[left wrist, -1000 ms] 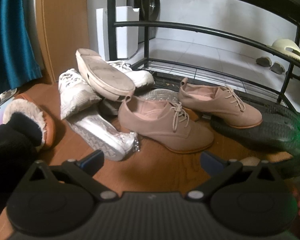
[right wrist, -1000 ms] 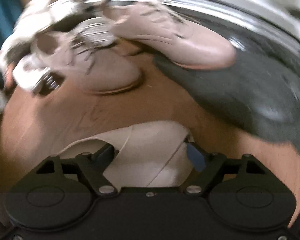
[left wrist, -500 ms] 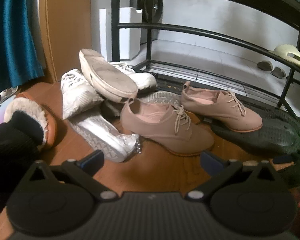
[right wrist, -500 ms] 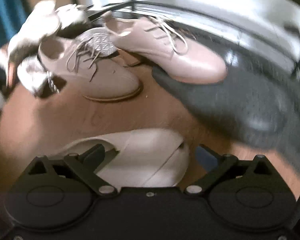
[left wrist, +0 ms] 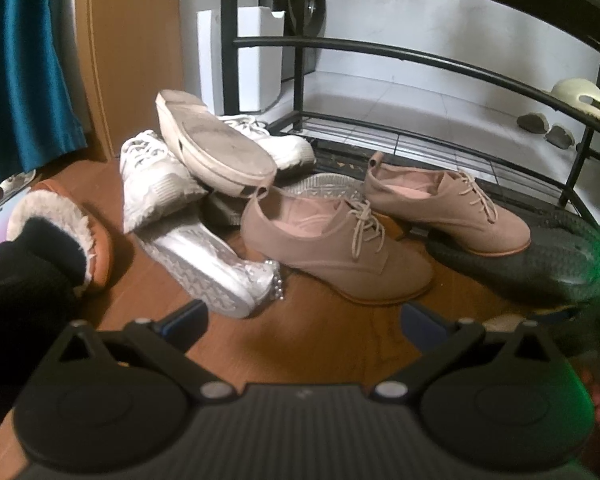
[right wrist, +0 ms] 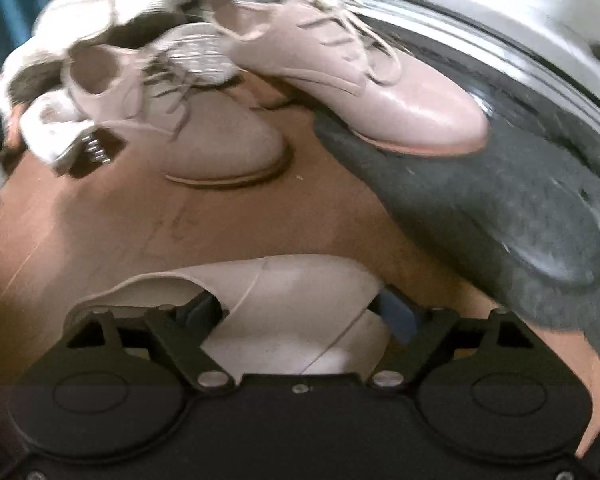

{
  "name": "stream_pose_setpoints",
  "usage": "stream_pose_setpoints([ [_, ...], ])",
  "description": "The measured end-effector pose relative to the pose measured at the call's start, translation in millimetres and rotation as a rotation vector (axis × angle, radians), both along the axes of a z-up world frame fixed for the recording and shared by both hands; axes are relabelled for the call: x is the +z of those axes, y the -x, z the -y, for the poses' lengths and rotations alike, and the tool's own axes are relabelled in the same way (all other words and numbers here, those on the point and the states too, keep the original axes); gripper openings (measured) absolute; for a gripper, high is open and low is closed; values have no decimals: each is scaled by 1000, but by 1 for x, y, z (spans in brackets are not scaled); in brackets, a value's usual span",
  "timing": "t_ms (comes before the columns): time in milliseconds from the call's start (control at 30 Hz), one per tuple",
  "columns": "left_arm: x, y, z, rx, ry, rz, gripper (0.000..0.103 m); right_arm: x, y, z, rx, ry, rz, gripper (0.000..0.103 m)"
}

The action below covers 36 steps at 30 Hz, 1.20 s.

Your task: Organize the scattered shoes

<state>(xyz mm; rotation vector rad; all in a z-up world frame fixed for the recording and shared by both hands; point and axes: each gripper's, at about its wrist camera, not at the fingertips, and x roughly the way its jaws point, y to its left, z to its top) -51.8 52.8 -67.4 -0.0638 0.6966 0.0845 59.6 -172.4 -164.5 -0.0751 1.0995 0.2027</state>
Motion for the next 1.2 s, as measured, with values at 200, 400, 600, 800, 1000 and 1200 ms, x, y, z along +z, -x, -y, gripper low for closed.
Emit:
stream_pose_setpoints([
  [200, 4, 1, -1, 5, 12, 16, 103, 4, 35, 34, -672, -261, -164, 85],
  [400, 8, 3, -5, 9, 20, 26, 103, 4, 60, 30, -758, -432, -317, 102],
  [600, 7, 2, -6, 18, 30, 23, 102, 35, 65, 12, -252, -267, -149, 103],
  [800, 4, 5, 0, -10, 8, 18, 103, 24, 89, -24, 448, 112, 259, 103],
  [1000, 0, 2, -4, 14, 4, 1, 103, -3, 66, -37, 510, 106, 217, 96],
  [1200, -2, 0, -8, 26, 15, -7, 103, -7, 53, -48, 369, 50, 123, 87],
])
